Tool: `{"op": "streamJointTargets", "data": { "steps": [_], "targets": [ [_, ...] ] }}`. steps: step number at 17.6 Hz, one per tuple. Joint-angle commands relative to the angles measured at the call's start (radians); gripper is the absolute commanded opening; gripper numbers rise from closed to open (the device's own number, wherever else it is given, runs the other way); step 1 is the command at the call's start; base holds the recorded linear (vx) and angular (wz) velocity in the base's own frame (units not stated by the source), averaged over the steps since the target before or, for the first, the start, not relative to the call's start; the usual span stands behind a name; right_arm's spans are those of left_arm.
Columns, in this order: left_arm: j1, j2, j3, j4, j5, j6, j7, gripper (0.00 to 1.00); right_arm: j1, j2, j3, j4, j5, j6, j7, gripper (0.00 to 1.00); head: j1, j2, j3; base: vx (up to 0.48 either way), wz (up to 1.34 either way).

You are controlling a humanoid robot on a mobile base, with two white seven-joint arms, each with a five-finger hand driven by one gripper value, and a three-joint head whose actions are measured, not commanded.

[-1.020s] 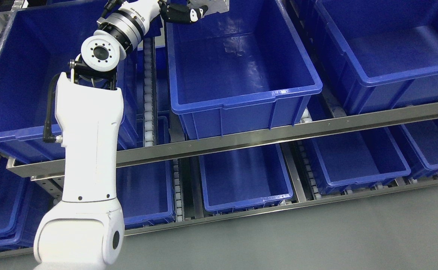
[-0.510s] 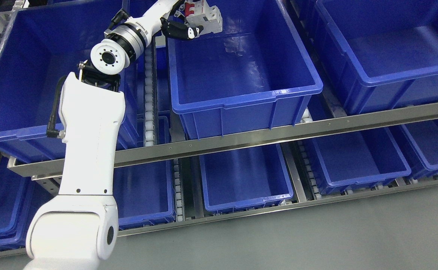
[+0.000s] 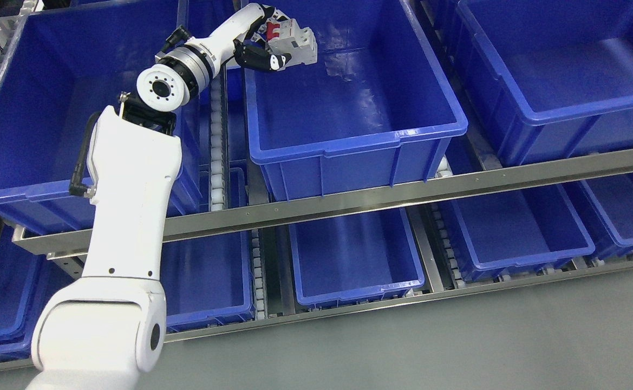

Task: Place circuit breaker on shelf
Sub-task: 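Lower the breaker into the blue bin beside the left hand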

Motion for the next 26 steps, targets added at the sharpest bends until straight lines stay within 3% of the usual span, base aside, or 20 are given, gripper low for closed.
{"op": "streamJointTargets", "data": {
  "steps": [1,4,8,16,23,26],
  "targets": [
    [-0.042,-0.015,-0.037,0.205,-0.001,0.0,0.044,0.18,0.017,-0.017,0.0,0.0,0.001,-0.027,0.001,1.0,0.0,0.0,0.0,0.0,0.0],
    [-0.087,-0.029,-0.055,0.333,-0.001,-0.003,0.161,0.19,0.017,-0.017,0.0,-0.001,0.001,-0.027,0.001,1.0,0.0,0.0,0.0,0.0,0.0],
    [-0.092,-0.029,-0.057,0.38,-0.001,-0.019,0.173,0.19,0.017,-0.017,0.0,0.0,0.001,-0.027,0.001,1.0,0.0,0.0,0.0,0.0,0.0],
    [-0.125,-0.029,-0.057,0.384,0.004,-0.042,0.173,0.19,0.017,-0.017,0.0,0.0,0.001,-0.027,0.001,1.0,0.0,0.0,0.0,0.0,0.0],
    [-0.095,-0.029,-0.057,0.387,0.004,-0.042,0.179,0.26,0.017,-0.017,0.0,0.0,0.001,-0.027,0.001,1.0,0.0,0.0,0.0,0.0,0.0],
    [-0.09,-0.029,-0.057,0.399,0.005,-0.042,0.247,0.31,0.017,-0.017,0.0,0.0,0.001,-0.027,0.001,1.0,0.0,0.0,0.0,0.0,0.0]
  ]
}}
